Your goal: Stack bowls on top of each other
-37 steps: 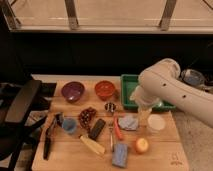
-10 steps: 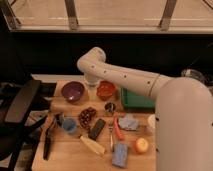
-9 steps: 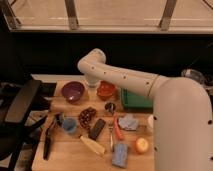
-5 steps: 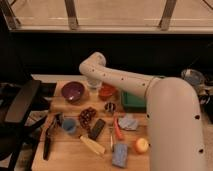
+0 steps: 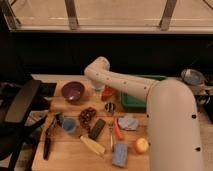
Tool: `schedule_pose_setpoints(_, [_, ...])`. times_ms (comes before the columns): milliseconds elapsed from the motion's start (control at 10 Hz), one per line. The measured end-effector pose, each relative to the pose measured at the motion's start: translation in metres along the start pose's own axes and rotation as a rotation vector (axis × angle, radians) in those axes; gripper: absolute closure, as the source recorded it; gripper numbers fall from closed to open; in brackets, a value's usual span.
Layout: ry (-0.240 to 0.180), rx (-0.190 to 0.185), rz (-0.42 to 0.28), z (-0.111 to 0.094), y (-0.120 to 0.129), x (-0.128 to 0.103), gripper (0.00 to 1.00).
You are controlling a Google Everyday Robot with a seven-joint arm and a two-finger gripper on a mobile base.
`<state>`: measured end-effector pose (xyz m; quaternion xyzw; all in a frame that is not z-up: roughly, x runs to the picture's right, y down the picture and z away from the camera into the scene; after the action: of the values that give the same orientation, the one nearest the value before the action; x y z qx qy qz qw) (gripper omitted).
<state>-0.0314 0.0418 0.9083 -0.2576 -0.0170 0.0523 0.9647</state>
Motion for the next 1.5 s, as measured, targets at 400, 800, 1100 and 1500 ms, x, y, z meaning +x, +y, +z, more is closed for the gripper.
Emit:
schedule_pose_setpoints(400, [-0.124, -0.048, -0.043, 0.035, 0.003, 0.009, 0.49])
schedule_pose_setpoints(800, [-0.135, -0.009, -0.123, 0.018, 0.000, 0.000, 0.90])
schedule_pose_setpoints(1100, [-0.141, 0.052, -0.197, -0.016, -0.004, -0.013, 1.00])
schedule_pose_setpoints(1500, [-0.176, 0.189, -0.326, -0.085, -0.010, -0.055, 1.00])
